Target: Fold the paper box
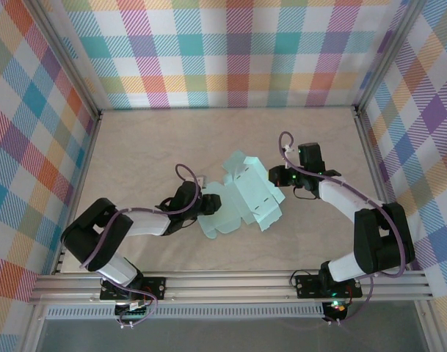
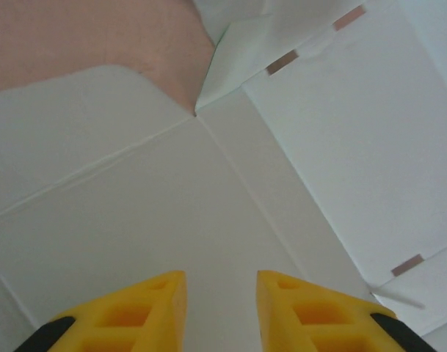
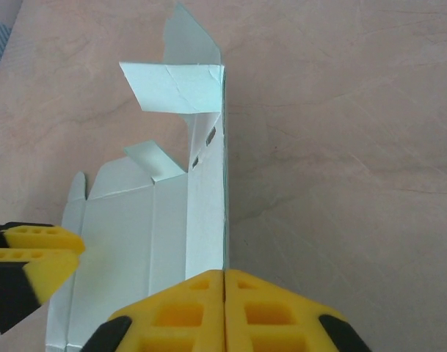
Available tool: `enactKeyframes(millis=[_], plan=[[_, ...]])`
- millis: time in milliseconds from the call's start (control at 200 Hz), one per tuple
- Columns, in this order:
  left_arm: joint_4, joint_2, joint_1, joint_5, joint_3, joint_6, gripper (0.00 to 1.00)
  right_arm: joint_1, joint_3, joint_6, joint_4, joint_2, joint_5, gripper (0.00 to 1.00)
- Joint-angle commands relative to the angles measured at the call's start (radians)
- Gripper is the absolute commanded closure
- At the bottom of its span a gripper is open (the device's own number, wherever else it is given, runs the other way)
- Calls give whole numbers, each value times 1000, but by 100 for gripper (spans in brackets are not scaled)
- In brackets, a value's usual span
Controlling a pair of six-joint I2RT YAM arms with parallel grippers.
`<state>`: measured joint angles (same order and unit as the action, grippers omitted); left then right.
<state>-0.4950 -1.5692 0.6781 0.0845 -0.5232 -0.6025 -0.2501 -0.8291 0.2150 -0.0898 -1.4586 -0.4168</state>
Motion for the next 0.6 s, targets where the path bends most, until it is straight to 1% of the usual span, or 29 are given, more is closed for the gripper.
enactKeyframes(millis=[0, 100, 265, 375, 595], plan=[[-17, -27, 8, -14, 5, -2, 70, 3, 2, 7, 19, -21, -69, 90], [-19, -51, 7, -4, 1, 0, 70, 4, -4, 0, 11, -32, -81, 87], [-6, -53, 7, -9, -6, 7, 70, 4, -21, -35, -22, -31, -70, 87], [7, -49, 8, -12, -11, 13, 70, 4, -31, -78, -52, -31, -57, 85], [7, -52, 7, -17, -9, 12, 70, 3, -41, -135, -83, -33, -82, 82]])
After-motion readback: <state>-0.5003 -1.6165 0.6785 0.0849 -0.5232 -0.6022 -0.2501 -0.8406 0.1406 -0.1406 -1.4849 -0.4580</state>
